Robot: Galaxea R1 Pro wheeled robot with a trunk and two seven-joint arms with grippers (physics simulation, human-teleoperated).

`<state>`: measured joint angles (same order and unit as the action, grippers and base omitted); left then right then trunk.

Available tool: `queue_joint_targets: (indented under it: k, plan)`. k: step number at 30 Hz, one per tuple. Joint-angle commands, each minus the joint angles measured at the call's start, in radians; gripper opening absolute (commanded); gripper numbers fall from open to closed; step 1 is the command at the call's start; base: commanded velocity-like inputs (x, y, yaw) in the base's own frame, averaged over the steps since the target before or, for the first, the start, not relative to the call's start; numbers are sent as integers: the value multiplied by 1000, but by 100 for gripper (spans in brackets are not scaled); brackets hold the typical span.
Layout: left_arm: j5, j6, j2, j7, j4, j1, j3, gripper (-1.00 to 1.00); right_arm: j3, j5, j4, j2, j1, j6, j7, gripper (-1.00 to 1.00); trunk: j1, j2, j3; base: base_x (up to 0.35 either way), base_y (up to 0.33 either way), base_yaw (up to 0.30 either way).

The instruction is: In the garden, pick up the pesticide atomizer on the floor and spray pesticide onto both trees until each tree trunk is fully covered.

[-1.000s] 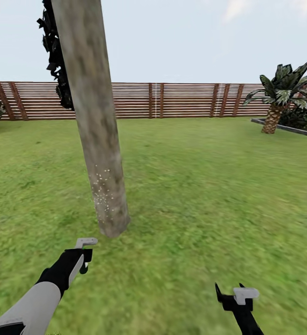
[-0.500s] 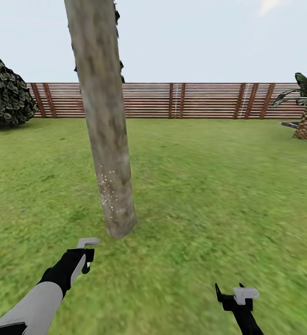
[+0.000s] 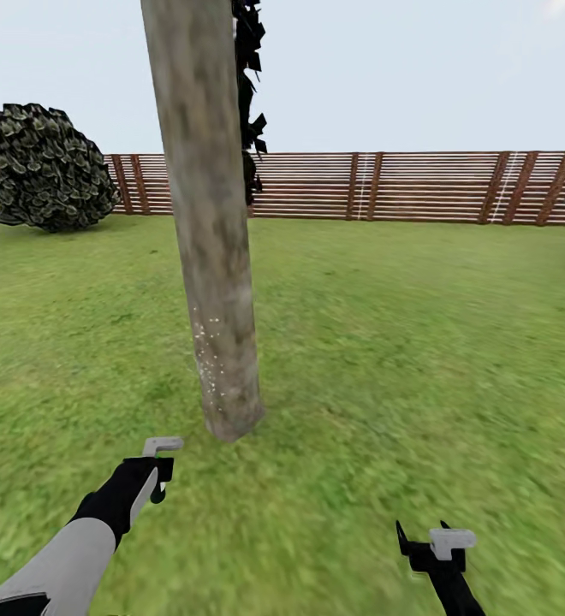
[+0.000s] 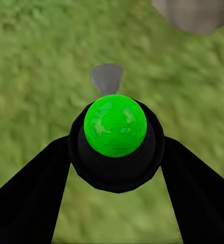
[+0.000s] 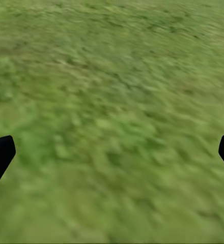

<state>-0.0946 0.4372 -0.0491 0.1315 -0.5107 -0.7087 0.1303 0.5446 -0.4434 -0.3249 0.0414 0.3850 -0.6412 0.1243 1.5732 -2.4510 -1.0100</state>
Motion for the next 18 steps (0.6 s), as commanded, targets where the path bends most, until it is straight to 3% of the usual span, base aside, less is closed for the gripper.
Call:
queue_joint_targets:
  k: [1,18]
  plan:
    - [0,0,0,-1,0,0,0,-100,0,0,0,0,0,0,0,100,0,0,0,55,-271,139]
    - [0,-1,6,-1,0,0,-1,-100,2,-1,0,2,0,0,0,100,0,0,0,4,-273,9]
